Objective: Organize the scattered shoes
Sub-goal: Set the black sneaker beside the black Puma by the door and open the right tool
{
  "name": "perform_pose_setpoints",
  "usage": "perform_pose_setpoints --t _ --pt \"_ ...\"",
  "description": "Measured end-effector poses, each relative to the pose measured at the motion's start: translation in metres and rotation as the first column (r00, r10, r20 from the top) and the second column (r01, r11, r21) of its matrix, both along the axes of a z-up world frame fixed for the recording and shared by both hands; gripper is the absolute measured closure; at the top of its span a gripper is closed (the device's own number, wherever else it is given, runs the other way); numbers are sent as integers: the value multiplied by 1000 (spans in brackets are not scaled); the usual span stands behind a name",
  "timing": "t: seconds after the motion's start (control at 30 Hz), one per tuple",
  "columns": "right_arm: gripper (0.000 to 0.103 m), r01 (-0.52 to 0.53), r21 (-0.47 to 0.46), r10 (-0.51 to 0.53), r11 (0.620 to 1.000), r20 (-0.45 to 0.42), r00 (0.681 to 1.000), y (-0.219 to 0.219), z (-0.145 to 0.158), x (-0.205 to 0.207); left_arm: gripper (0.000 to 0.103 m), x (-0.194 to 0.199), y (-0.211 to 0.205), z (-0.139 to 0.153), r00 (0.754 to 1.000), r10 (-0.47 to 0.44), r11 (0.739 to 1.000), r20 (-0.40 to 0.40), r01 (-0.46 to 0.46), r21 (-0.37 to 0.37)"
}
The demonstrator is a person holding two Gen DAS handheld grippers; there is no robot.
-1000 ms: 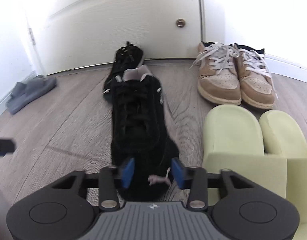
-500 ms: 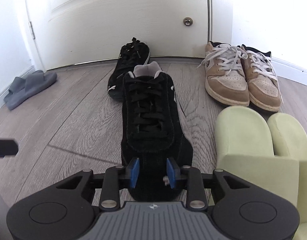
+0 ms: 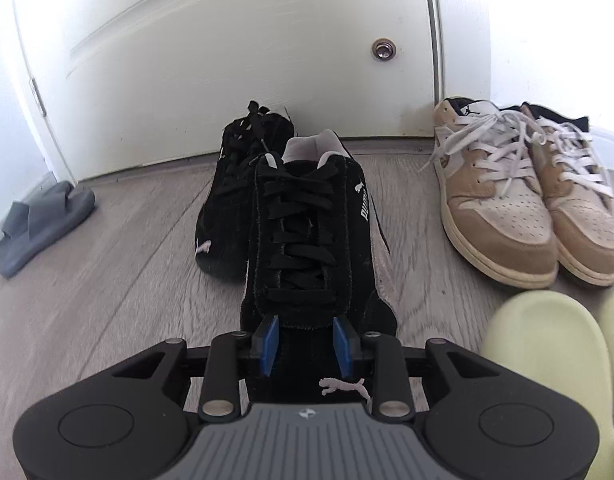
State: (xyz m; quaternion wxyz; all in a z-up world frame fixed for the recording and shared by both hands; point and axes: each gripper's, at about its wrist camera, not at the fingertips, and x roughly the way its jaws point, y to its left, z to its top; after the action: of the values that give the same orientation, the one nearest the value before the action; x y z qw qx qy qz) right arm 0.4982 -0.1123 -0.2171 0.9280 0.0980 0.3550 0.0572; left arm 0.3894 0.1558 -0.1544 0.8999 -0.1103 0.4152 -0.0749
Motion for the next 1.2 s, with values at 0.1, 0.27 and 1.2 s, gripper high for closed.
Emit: perform_pose_setpoints --t 0.1,0.27,1.2 --pt "71 -5 -9 5 1000 15 1000 -1 -1 18 33 2 -2 -1 1000 1 1000 -3 -1 4" --pt "71 -1 -16 2 1000 35 999 -4 -2 44 33 7 0 -2 1000 15 1000 -12 -15 -7" --pt "24 -140 273 109 952 126 986 -15 12 9 23 77 69 -2 970 32 915 239 -125 385"
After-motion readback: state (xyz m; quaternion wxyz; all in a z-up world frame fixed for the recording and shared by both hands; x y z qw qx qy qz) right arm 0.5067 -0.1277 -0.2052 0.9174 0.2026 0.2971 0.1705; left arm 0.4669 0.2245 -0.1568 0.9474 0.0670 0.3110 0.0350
